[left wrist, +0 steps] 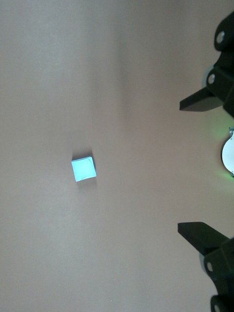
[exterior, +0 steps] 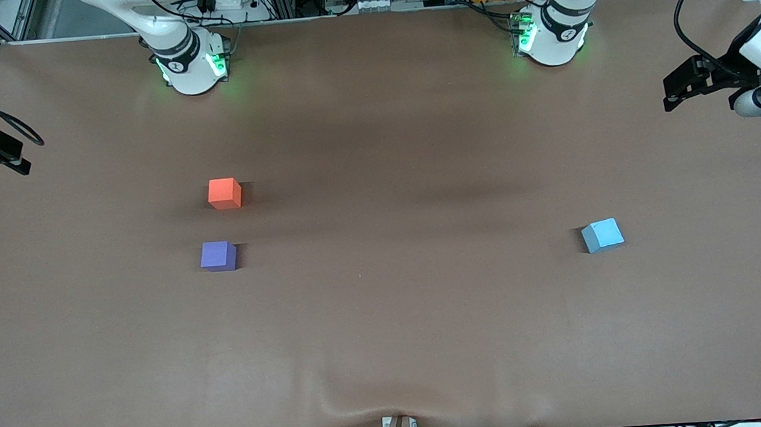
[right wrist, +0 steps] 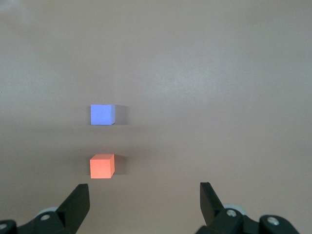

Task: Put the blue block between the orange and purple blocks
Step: 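Reach the left gripper down toward the light-blue cube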

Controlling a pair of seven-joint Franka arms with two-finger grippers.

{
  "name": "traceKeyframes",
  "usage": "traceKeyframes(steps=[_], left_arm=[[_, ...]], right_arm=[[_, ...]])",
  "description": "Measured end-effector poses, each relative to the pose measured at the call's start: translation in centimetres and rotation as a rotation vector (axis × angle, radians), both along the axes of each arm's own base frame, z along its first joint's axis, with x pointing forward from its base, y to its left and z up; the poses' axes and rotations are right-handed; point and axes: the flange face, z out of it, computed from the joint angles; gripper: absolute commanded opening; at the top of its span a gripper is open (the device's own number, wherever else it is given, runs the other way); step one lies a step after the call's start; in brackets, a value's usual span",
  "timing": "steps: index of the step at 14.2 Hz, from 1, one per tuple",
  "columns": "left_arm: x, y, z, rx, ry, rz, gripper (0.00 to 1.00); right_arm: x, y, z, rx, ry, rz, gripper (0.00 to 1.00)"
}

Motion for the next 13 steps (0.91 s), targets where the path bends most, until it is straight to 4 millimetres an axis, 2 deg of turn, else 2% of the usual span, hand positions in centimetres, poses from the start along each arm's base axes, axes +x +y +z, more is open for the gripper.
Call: traceKeyframes(steps=[4, 7, 10, 13], left_arm=[[0.0, -0.3, 0.0, 0.0, 0.001, -0.005, 1.0], [0.3, -1.4, -0.8, 0.001, 0.018, -0.025, 1.0], [1.6, -2.8, -3.5, 0.005, 0.057, -0.05, 1.0], [4.2, -4.2, -7.9, 0.044, 0.082, -0.081, 1.0]], right_arm=[[0.0, 0.0, 0.0, 0.0, 0.0, -0.001, 1.0], [0.0, -0.1, -0.1, 0.0, 0.001, -0.001, 1.0], [0.0, -0.1, -0.1, 0.0, 0.002, -0.002, 1.0], [0.0, -0.7, -0.2, 0.0, 0.005, -0.012, 1.0]])
